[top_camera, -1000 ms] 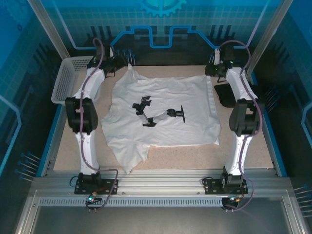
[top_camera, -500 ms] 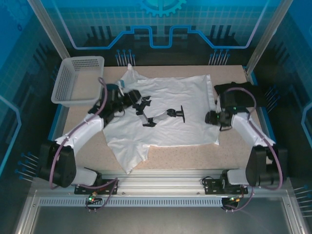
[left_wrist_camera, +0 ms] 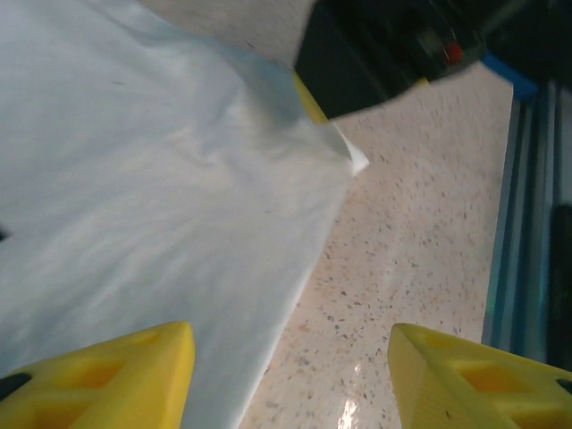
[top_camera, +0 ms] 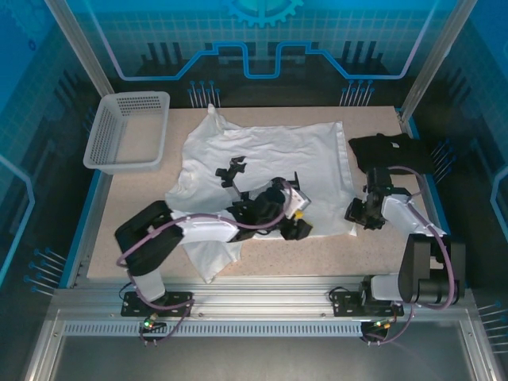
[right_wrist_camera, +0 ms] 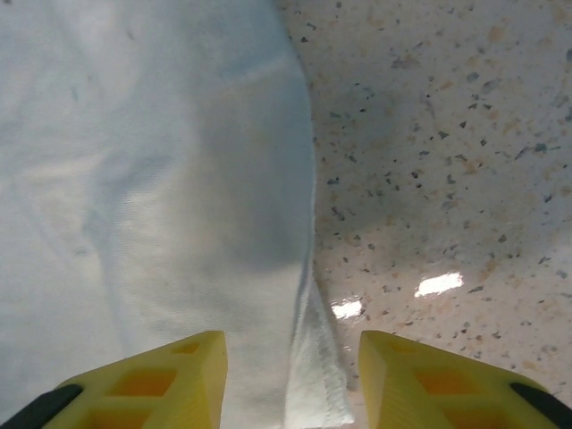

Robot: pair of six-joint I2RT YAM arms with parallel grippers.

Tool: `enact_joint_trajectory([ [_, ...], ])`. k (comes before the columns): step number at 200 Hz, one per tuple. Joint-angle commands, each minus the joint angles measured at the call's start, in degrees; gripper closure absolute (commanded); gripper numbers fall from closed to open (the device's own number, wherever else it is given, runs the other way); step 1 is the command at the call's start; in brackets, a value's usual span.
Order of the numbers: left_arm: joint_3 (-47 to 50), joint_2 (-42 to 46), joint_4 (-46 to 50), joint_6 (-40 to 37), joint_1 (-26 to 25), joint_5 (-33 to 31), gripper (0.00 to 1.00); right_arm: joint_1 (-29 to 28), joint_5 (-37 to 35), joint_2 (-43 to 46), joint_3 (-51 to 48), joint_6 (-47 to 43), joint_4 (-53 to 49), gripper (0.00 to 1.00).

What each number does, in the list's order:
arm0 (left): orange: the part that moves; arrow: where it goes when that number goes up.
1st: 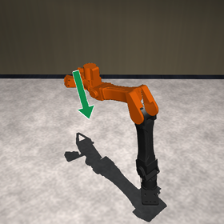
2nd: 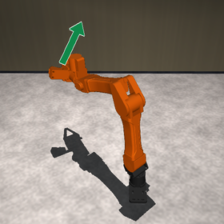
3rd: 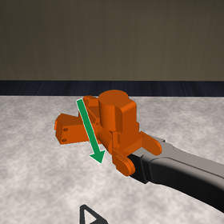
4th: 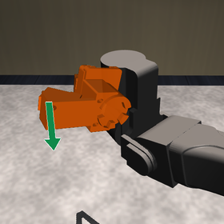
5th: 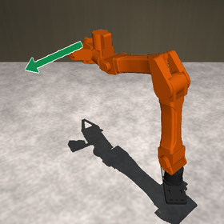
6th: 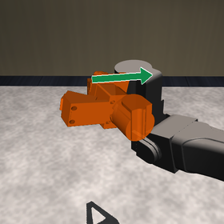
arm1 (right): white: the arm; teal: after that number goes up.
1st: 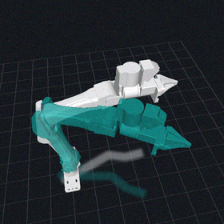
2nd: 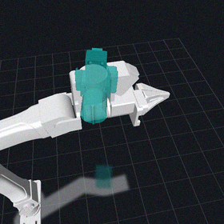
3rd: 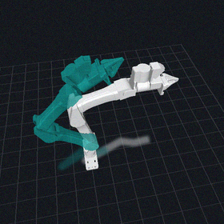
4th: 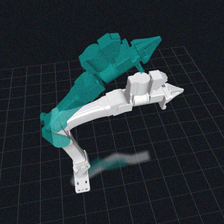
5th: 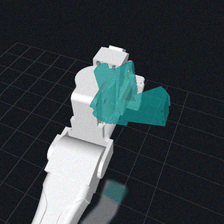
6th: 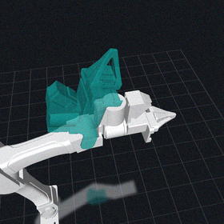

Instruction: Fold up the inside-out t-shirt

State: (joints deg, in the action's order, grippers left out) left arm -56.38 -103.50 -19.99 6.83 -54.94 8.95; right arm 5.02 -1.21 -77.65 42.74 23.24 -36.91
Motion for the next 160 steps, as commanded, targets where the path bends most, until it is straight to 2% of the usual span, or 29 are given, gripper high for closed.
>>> enact_joint_trajectory([
  [1, -5.6, -5.8, -0.7, -10.2, -3.0, -2.0, 0.39, 1.0, 3.0, -1.6, 0.9, -0.7, -1.3, 0.65],
  [50, -17.2, -17.1, 4.8, -18.2, -6.3, -4.1, 0.39, 1.2, 5.0, -2.0, 1.0, -1.7, -0.8, 0.95],
  [74, -20.9, -20.8, 5.9, -19.7, -6.8, -6.6, 0.39, 1.2, 7.1, 1.0, 0.6, -1.8, -0.7, 1.0],
  [103, -24.5, -24.3, 7.3, -20.1, -6.8, -9.1, 0.43, 1.3, 10.4, 4.0, 1.5, -1.5, -2.1, 1.0],
  [129, -25.3, -26.2, 5.8, -18.8, -6.7, -12.1, 0.59, 1.4, 11.2, 5.4, 2.1, -1.7, -3.0, 1.0],
  [160, -20.7, -23.1, 0.7, -17.3, -6.6, -11.1, 0.87, 1.5, 14.8, 5.6, 3.0, -1.8, -2.7, 1.0],
])
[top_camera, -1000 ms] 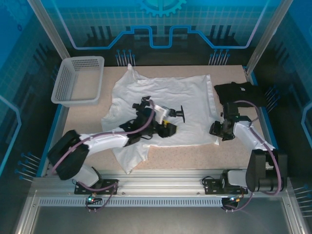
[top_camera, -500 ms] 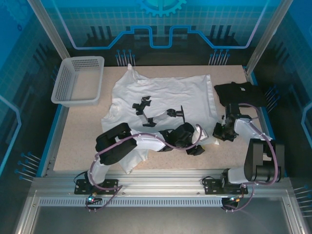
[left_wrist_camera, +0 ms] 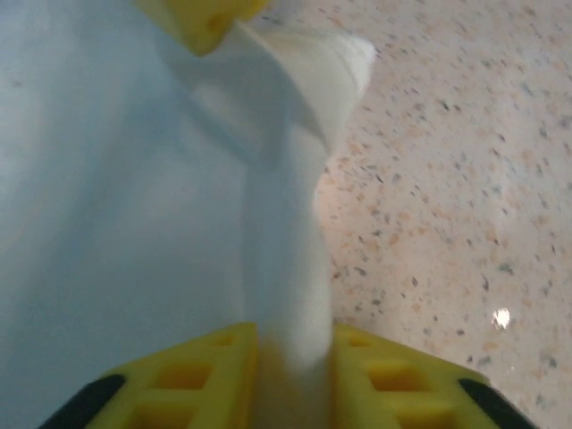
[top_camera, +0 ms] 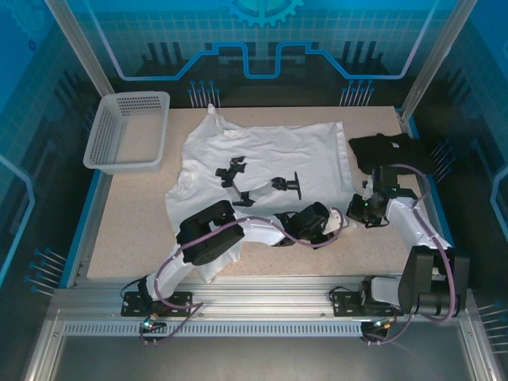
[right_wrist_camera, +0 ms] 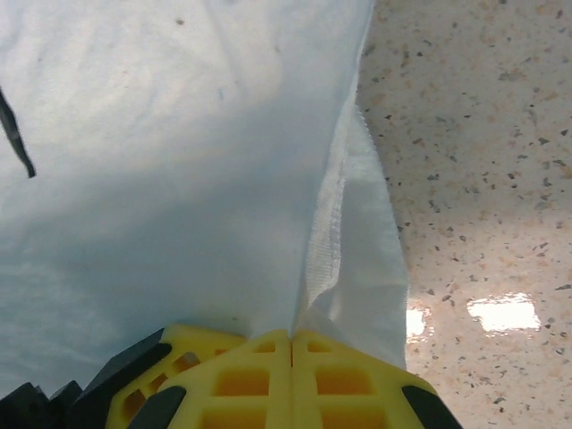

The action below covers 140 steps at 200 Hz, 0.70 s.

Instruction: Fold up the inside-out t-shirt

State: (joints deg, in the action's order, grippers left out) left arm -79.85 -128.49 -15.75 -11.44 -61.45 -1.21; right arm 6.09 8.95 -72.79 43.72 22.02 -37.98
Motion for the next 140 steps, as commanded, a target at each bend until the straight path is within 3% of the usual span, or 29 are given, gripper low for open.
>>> enact_joint_trajectory([
  [1, 3.1, 2.1, -3.7, 1.0, -0.1, -0.9, 0.87, 0.4, 4.8, 0.8, 2.0, -0.6, -1.6, 1.0],
  [14, 6.7, 5.5, -6.2, 2.1, 0.2, 0.1, 1.0, 0.1, 7.2, 0.4, 3.0, -0.8, -0.9, 1.0],
  [43, 15.4, 13.1, -11.2, 10.0, 3.5, 7.9, 1.0, -2.2, 11.1, -2.9, 6.2, -2.6, 1.2, 1.0],
  [73, 21.7, 16.3, -16.9, 19.4, 7.9, 14.8, 1.0, -5.4, 15.2, -11.7, 11.8, -4.9, 4.1, 0.99],
  [112, 24.7, 16.0, -21.6, 26.2, 11.5, 18.3, 1.0, -8.3, 12.1, -24.4, 22.6, -7.1, 0.7, 0.91],
  [140, 24.8, 15.7, -21.2, 26.6, 12.1, 17.8, 1.0, -9.6, 6.6, -21.9, 22.8, -6.8, -1.0, 0.77],
])
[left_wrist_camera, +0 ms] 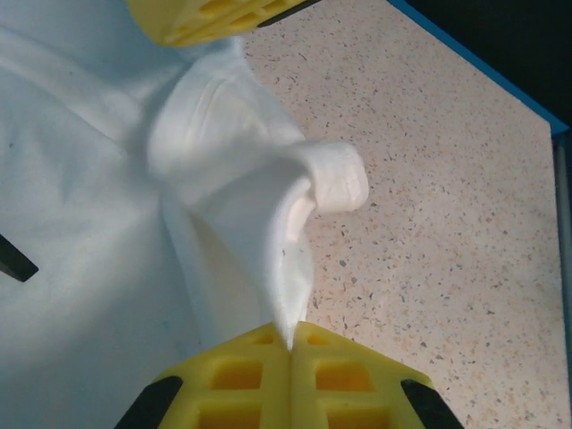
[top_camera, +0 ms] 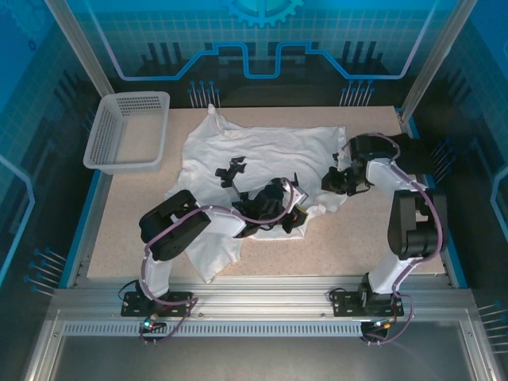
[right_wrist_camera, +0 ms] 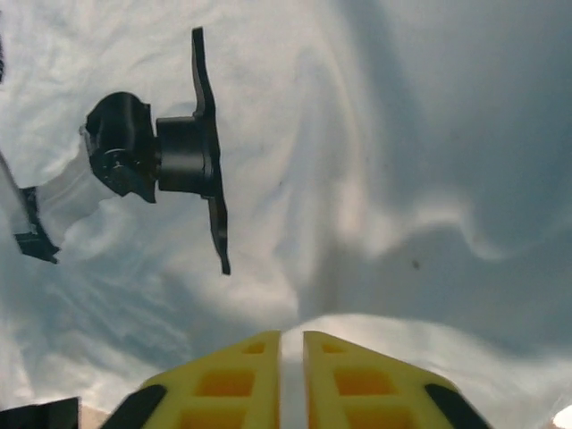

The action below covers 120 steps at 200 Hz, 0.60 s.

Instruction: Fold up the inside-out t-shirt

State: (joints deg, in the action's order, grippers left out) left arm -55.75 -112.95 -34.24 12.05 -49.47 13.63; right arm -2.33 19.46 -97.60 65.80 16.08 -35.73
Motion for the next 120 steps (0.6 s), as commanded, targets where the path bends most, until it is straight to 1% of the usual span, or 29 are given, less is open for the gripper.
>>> enact_joint_trajectory([
  [1, 0.7, 0.1, -2.7, 3.2, 0.1, 2.9, 1.0, -1.2, -3.9, 3.1, 0.5, -0.8, -3.3, 0.76],
  [10, 0.7, 0.0, -2.8, 3.4, 0.2, 3.0, 1.0, -1.4, -4.5, 5.6, -1.4, -0.7, -3.1, 0.71],
  [32, 0.7, -0.5, -3.1, 3.9, 0.5, 3.2, 1.0, -2.7, -5.2, 11.7, -6.7, -0.5, -3.1, 0.61],
  [56, 0.8, -0.5, -3.4, 4.2, 0.4, 3.2, 1.0, -4.6, -5.9, 18.4, -12.9, 0.4, -2.2, 0.53],
  [72, 0.8, -0.7, -3.5, 4.3, 0.5, 3.4, 1.0, -5.8, -6.4, 22.0, -17.0, 1.2, -0.1, 0.44],
  [89, 0.6, -0.8, -3.7, 4.4, 0.5, 3.6, 1.0, -6.4, -6.0, 22.2, -19.4, 2.1, 2.5, 0.41],
  [105, 0.6, -0.8, -4.2, 4.6, 0.5, 3.8, 1.0, -6.7, -5.3, 20.0, -19.6, 2.2, 4.0, 0.41],
  [120, 0.7, -0.8, -4.8, 5.0, 0.5, 4.2, 1.0, -7.1, -6.4, 17.6, -19.3, 1.9, 5.1, 0.4],
])
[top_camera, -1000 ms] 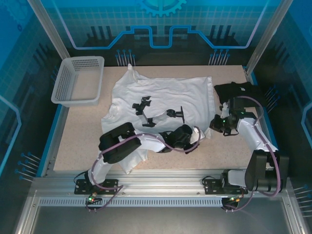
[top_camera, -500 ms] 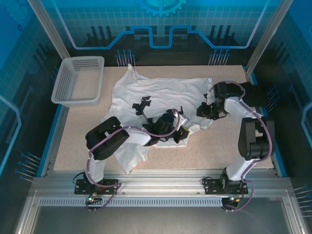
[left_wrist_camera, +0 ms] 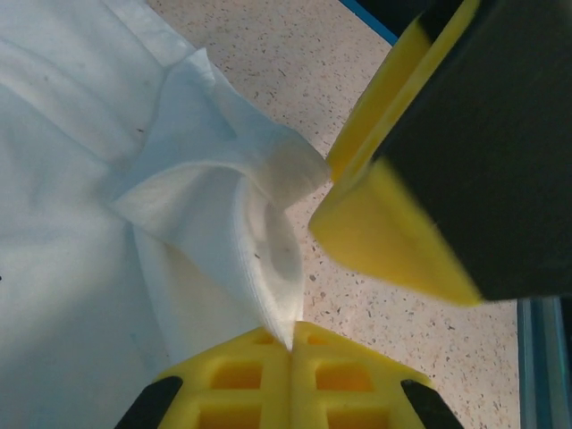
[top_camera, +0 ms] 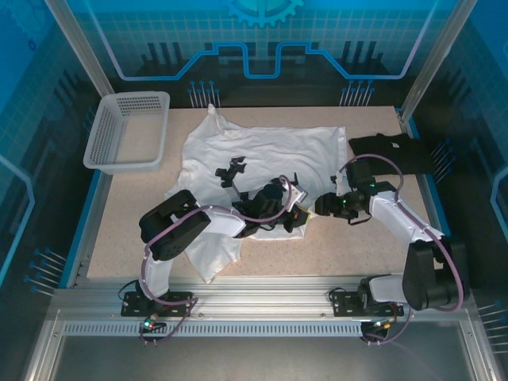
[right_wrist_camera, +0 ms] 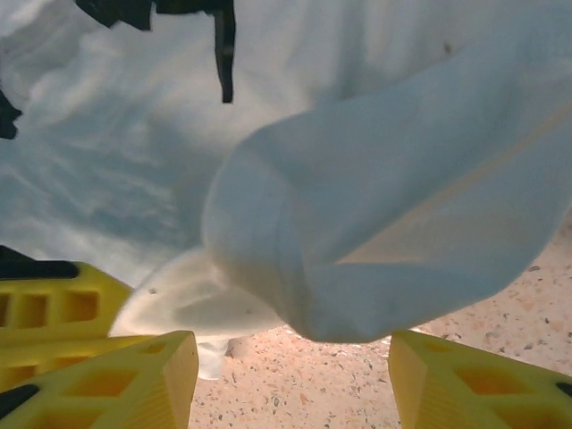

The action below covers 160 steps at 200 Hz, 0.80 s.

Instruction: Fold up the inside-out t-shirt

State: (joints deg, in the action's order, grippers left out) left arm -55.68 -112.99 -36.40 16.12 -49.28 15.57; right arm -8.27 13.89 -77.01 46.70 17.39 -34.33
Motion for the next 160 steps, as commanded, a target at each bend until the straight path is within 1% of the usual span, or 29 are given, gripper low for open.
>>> enact_joint_trajectory([
  [1, 0.7, -0.7, -2.6, 1.0, 0.3, 2.3, 1.0, -1.2, -0.9, -3.2, -0.2, 0.6, 3.8, 0.4],
  [20, 0.7, -0.7, -2.8, 1.1, 0.3, 2.8, 1.0, -1.5, -1.8, -6.3, 1.5, 0.1, 4.2, 0.42],
  [40, 0.9, -0.8, -2.7, 0.9, 0.3, 2.8, 1.0, -1.6, -4.5, -8.3, 3.4, -0.4, 4.1, 0.45],
  [49, 1.0, -0.8, -2.8, 0.8, 0.3, 2.9, 1.0, -1.7, -5.7, -9.0, 3.4, -0.6, 3.9, 0.47],
  [58, 1.1, -0.8, -2.7, 0.8, 0.3, 3.0, 1.0, -1.6, -7.1, -9.5, 5.5, -0.7, 3.5, 0.49],
  [90, 0.9, -1.2, -2.3, 0.4, 0.4, 3.2, 1.0, -1.6, -10.8, -9.8, 7.3, -1.2, 2.3, 0.61],
  [116, 0.9, -1.2, -1.8, 0.1, 0.4, 3.2, 1.0, -0.6, -15.0, -10.2, 9.2, -1.3, -0.7, 0.7],
  [135, 0.9, -1.2, -1.7, 0.0, 0.4, 3.3, 1.0, 0.7, -15.5, -9.8, 9.7, -1.2, -1.9, 0.75],
  [160, 0.5, -1.4, -1.3, -0.1, 0.4, 3.5, 1.0, 1.0, -14.5, -7.2, 8.6, -1.8, -2.4, 0.75],
])
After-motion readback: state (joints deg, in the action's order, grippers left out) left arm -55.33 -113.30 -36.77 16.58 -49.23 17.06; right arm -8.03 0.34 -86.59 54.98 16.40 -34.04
